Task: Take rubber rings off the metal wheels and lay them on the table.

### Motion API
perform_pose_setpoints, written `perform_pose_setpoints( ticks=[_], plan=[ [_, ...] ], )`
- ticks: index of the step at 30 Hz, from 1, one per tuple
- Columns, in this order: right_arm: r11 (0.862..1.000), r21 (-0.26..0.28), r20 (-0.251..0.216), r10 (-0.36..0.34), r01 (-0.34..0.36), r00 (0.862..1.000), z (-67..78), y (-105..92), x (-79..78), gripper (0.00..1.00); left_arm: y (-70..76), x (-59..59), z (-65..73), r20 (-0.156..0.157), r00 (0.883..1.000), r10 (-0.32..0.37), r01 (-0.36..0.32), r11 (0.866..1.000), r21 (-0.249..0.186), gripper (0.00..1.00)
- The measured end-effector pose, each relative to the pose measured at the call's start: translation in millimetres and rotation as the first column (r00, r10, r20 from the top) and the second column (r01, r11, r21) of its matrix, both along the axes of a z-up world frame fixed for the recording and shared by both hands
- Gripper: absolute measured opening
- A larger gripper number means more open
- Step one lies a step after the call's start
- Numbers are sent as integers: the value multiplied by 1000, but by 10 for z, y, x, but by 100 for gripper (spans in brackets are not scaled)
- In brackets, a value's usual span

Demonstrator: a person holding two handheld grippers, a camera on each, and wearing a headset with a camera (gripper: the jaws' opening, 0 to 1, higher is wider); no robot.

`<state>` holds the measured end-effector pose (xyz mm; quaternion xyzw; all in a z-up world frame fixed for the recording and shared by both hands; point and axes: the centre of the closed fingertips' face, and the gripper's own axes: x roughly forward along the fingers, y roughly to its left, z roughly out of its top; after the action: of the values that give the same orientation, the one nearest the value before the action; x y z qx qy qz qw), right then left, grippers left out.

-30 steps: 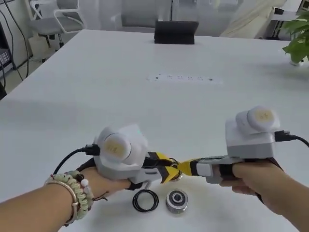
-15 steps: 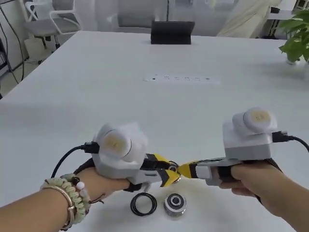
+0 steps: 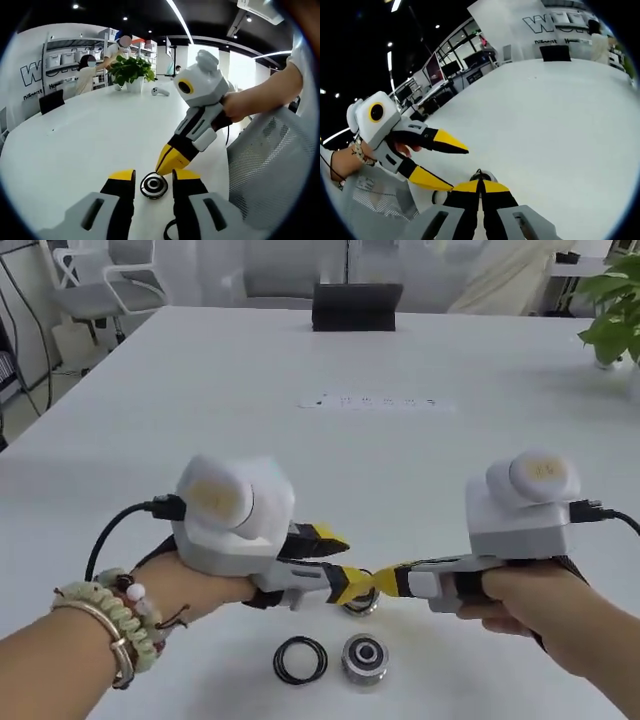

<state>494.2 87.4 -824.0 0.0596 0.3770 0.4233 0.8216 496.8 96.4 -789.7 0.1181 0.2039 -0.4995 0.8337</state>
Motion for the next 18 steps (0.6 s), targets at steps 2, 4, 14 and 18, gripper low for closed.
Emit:
perform_pose_setpoints(
  ticks=[2, 4, 14, 18],
  plan=[
    [1000, 4, 1, -1, 1, 1000, 15, 4, -1, 0, -1, -33, 30, -5, 1000, -18, 18, 1000, 3, 29],
    [1000, 9, 3, -1, 1, 1000, 33, 14, -8, 0, -18, -113, 51, -40, 997, -59, 59, 998, -10, 34],
    [1000, 14, 22, 19, -19, 1000, 93, 60, -16, 0, 145, -288, 348, -29, 993, -115, 115, 993, 9, 47],
    [999, 37, 38, 22, -24, 999, 188, 91, 0, 0, 309, -358, 467, -7, 996, -93, 93, 996, 13, 48]
  ],
)
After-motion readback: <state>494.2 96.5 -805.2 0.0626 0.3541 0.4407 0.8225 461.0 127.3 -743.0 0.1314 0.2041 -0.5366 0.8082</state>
